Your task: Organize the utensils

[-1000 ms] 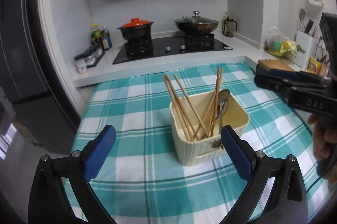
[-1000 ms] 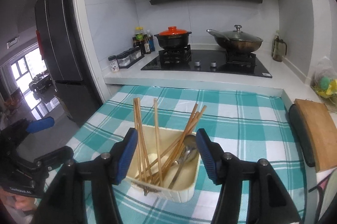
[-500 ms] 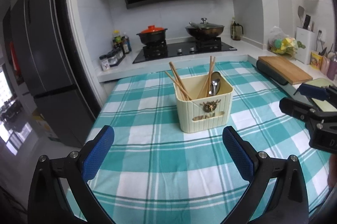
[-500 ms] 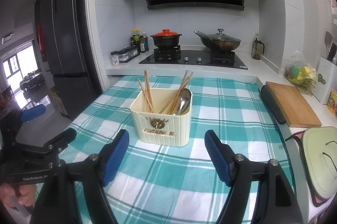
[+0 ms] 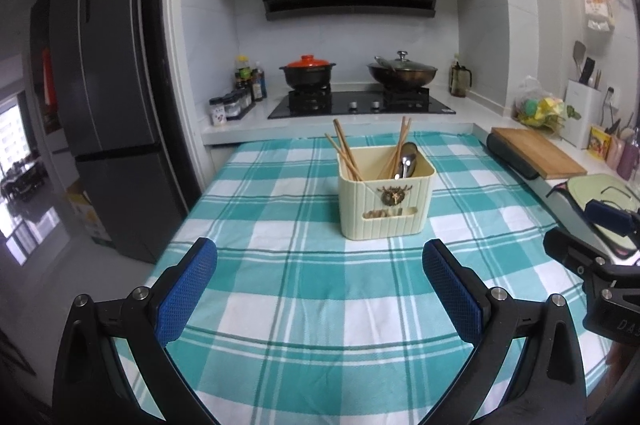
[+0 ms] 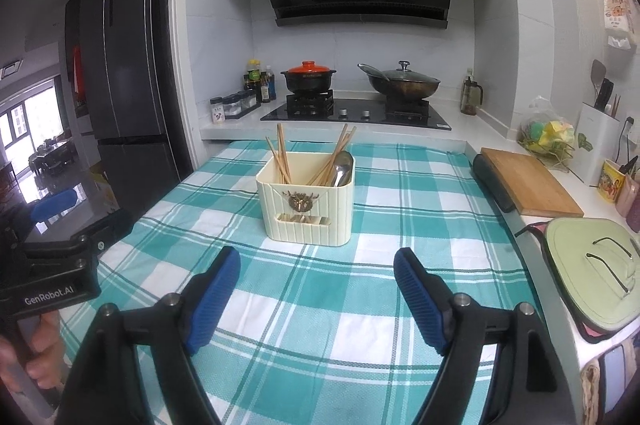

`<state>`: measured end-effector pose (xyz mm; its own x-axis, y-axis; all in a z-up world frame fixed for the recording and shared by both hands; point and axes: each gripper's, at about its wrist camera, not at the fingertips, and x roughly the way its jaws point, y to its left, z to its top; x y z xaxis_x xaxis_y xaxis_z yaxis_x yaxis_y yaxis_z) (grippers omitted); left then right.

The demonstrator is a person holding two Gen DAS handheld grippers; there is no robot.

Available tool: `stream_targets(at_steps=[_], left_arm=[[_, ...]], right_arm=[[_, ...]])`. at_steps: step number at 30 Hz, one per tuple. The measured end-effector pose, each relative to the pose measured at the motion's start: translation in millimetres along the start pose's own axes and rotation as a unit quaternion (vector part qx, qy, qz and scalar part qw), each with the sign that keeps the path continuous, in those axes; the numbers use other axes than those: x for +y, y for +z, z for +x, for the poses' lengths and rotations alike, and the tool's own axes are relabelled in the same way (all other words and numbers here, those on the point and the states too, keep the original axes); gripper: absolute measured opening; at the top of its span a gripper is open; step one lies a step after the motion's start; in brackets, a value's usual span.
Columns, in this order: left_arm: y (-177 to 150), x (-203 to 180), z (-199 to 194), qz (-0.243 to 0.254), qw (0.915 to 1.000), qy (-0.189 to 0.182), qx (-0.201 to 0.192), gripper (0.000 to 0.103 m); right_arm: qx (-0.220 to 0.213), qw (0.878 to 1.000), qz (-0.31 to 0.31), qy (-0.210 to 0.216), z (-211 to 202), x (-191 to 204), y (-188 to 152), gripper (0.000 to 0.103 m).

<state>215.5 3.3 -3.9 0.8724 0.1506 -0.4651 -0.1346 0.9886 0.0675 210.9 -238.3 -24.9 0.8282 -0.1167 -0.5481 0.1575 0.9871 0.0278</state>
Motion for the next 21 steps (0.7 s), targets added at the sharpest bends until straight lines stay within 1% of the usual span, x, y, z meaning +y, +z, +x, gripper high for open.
stream_targets(at_steps=[5,8,10,12,13,15,17,21], left_arm=[[-3.7,-1.9,-5.7,-0.002,1.0,-0.005,0.008,0.102],[-4.1,-2.6,-10.4,0.013,0.9999,0.003,0.004,0.103],[-4.5,-0.9,-11.4,0.017,0.9998,0.0,0.012,0.103],[-4.6,3.9,-12.4,0.006,0.9997,-0.008,0.021,0.103],[-4.4,6.9,-12.2,-0.003,0.9996,-0.012,0.027,0.103],[-4.0,12.3,-12.1,-0.016,0.999,-0.02,0.036,0.103],[-3.6,14.5,-13.8,-0.015,0.999,-0.02,0.037,0.103],[-1.5,17.7,-19.4,-0.016,0.9992,-0.015,0.035,0.103]], right_arm=[[-0.011,1.0,0.003,-0.011,-12.4,1.7,-5.7,0.085],[-0.016,1.0,0.007,-0.019,-17.3,3.5,-5.2,0.087],[-0.019,1.0,0.01,-0.021,-20.6,5.9,-5.2,0.087],[-0.021,0.999,0.012,-0.022,-23.4,8.4,-5.1,0.088],[-0.023,0.999,0.01,-0.023,-24.7,10.5,-5.2,0.09],[-0.028,0.999,0.002,-0.026,-28.3,15.8,-4.2,0.098],[-0.037,0.999,-0.01,-0.024,-33.8,23.2,-3.2,0.102],[-0.041,0.999,-0.02,-0.017,-41.1,32.9,0.5,0.102]])
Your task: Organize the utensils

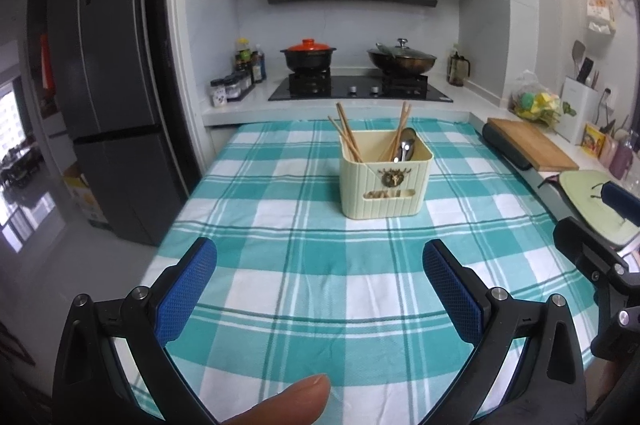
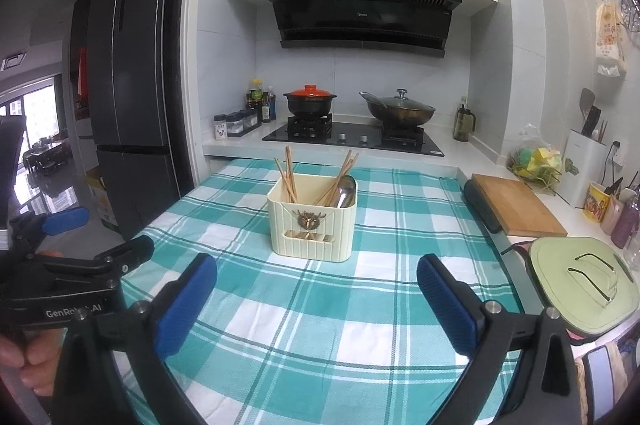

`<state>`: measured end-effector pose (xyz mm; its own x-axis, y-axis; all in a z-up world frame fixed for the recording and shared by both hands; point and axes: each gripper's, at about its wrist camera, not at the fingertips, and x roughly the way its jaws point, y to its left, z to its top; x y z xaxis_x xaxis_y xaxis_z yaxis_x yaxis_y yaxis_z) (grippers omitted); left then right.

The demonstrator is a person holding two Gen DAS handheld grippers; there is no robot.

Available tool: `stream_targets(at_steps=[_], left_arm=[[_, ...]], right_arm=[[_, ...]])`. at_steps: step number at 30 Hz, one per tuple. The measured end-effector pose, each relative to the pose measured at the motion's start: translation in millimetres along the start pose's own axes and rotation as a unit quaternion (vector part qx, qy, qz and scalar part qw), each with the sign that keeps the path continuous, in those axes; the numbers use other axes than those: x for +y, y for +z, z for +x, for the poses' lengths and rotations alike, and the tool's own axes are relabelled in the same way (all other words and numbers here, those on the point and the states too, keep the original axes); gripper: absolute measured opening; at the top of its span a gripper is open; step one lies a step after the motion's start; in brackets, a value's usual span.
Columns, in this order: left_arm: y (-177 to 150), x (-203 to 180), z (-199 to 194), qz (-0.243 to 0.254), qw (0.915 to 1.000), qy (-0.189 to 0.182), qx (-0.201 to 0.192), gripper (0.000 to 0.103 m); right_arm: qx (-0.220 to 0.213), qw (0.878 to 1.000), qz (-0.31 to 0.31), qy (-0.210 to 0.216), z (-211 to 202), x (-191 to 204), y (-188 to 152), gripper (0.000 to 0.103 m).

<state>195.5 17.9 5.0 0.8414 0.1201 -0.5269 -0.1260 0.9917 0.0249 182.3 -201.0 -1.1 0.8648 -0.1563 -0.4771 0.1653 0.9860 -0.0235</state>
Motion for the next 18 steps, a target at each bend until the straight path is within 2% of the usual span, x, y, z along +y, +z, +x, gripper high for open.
stream_targets(at_steps=[18], left_arm=[[0.4,-2.1,-6.2,0.005,1.0,0.001,0.002,0.103]], right_arm=[[0.01,1.0,0.002,-0.007,-3.4,5.3,1.8,0.102]])
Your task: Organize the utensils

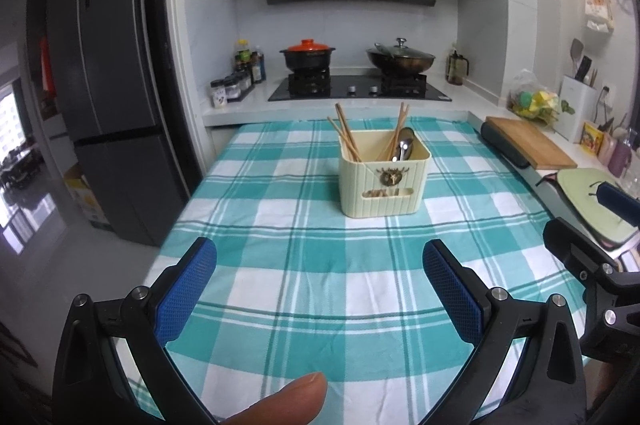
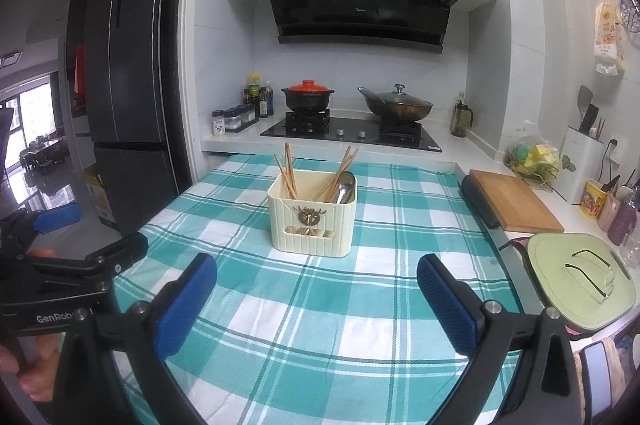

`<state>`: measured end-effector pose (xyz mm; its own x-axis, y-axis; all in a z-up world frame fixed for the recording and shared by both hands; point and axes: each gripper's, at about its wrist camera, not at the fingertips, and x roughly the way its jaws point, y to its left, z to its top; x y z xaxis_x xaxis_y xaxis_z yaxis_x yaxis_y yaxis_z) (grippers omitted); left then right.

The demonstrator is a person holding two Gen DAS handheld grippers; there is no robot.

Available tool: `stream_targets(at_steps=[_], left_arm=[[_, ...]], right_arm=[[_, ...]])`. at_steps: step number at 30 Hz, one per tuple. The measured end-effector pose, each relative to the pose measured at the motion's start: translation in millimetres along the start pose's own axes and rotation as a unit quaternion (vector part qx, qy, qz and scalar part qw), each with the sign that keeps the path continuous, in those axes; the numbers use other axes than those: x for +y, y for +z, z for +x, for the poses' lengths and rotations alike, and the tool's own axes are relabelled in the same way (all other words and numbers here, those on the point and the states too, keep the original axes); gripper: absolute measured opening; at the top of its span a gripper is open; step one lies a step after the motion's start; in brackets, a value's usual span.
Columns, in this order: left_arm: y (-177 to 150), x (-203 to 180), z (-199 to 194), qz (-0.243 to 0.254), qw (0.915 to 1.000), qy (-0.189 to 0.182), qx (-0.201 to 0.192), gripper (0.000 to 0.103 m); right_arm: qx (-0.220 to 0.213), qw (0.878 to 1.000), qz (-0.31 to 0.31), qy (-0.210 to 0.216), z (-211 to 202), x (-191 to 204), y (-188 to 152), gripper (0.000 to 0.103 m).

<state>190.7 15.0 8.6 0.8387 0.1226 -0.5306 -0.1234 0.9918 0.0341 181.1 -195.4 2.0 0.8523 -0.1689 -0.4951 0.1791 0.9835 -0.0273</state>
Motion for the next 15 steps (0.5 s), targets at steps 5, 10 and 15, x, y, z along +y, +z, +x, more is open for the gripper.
stream_targets(at_steps=[5,10,15], left_arm=[[-0.9,-0.6,-0.5,0.003,1.0,-0.001,0.0,0.103],[-1.3,-0.3,-2.2,0.004,1.0,-0.007,0.001,0.103],[-1.5,-0.6,-1.3,0.005,0.9999,-0.011,0.003,0.103]], right_arm=[[0.0,1.0,-0.004,0.002,-1.3,2.6,0.5,0.102],[0.0,1.0,-0.004,0.002,-2.4,3.9,0.3,0.102],[0.0,1.0,-0.005,0.002,-2.1,3.7,0.4,0.102]])
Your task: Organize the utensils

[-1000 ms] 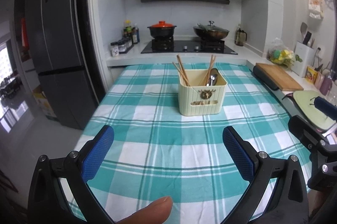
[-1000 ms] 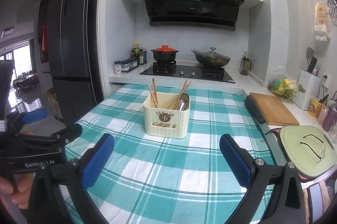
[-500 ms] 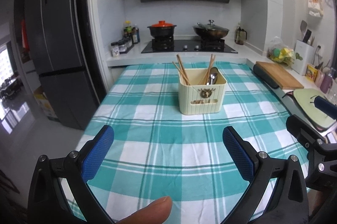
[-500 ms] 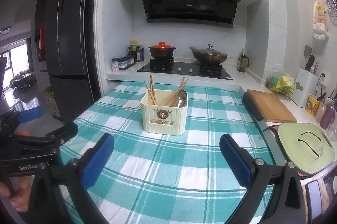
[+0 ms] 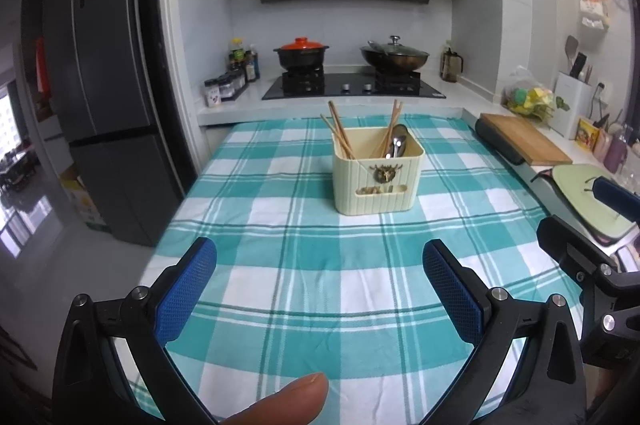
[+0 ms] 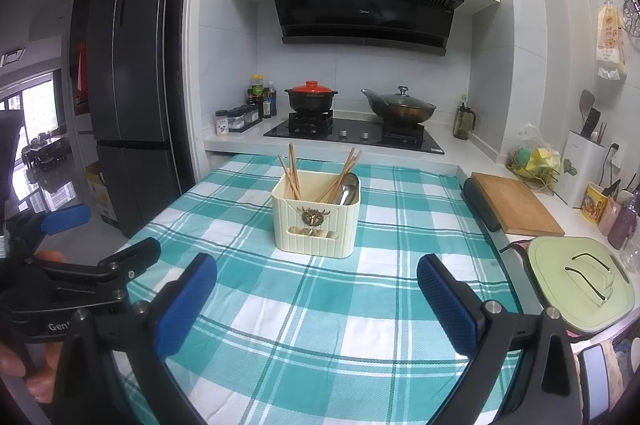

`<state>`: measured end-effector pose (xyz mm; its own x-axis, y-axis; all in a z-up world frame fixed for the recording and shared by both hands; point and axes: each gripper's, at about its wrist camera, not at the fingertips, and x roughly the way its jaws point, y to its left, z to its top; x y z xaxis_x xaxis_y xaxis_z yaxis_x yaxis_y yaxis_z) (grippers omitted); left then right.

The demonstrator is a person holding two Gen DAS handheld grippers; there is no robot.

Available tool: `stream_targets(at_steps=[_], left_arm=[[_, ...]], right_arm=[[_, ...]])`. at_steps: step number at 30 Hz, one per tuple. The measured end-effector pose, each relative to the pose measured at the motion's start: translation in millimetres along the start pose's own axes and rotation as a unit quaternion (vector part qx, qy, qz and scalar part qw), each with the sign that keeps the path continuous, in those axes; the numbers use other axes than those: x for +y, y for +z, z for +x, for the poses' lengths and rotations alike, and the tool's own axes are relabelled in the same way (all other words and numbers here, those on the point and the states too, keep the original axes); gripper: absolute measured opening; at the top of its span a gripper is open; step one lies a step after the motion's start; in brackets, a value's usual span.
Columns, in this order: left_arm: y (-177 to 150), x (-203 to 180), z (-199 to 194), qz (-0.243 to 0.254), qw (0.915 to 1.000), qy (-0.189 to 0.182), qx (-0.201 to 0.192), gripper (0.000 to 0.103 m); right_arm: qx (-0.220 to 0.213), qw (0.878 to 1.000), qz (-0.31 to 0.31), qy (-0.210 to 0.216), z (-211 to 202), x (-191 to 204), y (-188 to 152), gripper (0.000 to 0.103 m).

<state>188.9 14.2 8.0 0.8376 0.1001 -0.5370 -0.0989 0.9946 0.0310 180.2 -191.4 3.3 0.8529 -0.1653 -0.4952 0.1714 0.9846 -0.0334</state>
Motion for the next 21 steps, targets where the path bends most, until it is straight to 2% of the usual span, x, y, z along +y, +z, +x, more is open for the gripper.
stream_targets(at_steps=[21], left_arm=[[0.1,0.2,0.9,0.003,1.0,0.006,0.001,0.103]], right_arm=[[0.001,1.0,-0.003,0.004,-2.6,2.4,0.3,0.102]])
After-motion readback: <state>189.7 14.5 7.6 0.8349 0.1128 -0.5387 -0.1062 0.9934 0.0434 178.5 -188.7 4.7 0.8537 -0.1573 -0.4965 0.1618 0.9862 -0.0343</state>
